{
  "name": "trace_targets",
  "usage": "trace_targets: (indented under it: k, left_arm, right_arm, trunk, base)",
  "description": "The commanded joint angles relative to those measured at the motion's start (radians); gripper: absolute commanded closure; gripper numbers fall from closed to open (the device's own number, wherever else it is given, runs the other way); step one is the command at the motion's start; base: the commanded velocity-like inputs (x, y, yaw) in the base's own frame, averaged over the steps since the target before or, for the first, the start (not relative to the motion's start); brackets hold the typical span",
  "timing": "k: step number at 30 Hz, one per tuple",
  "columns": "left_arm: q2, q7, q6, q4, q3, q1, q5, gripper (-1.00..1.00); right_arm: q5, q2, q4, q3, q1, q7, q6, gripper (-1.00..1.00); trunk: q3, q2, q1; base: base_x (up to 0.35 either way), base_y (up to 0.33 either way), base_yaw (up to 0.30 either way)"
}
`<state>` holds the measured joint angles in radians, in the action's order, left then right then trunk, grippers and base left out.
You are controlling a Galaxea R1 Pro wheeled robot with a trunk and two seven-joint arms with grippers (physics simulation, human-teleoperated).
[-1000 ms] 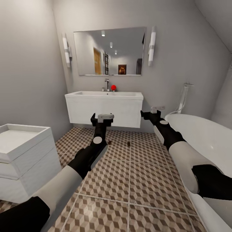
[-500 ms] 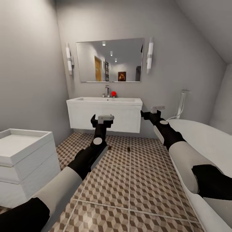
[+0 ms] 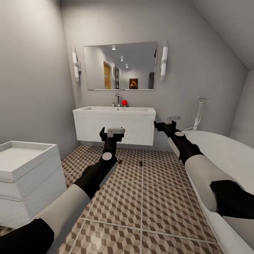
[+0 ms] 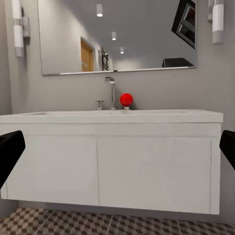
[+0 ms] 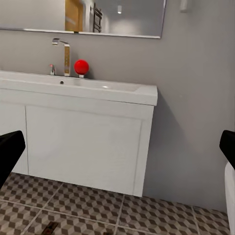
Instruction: Take the four mousetraps from the cabinet in the bathroom and place them on the bathroom floor. Make sure all four end up on the same floor surface, and ensure that at least two of them are either under or directly next to the same bathroom sink.
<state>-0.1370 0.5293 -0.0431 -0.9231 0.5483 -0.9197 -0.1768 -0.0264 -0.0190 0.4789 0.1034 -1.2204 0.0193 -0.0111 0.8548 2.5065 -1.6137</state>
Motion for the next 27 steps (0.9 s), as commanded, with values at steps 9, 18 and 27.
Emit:
trace_targets:
  k: [9,18,27]
  left_arm:
    - [0.001,0.006,-0.004,0.001,0.004,0.002,-0.01,-1.0]
    - [0.001,0.007,-0.004,0.0,0.004,0.006,-0.01,-1.0]
    - [0.001,0.007,-0.004,0.0,0.004,0.014,-0.01,-1.0]
  right_arm:
    - [-0.003,-0.001,0.0,0.004,-0.001,0.001,-0.001,-1.0]
    - [-0.003,-0.002,0.0,0.004,-0.001,0.001,-0.001,-1.0]
    - [-0.003,-0.002,0.0,0.004,-0.001,0.001,-0.001,-1.0]
  trunk:
    - [0.001,0.001,0.0]
    - [0.001,0.001,0.0]
    - [0.001,0.001,0.0]
  base:
    - [0.0,0.0,0.0]
    - [0.0,0.0,0.0]
    - [0.0,0.0,0.0]
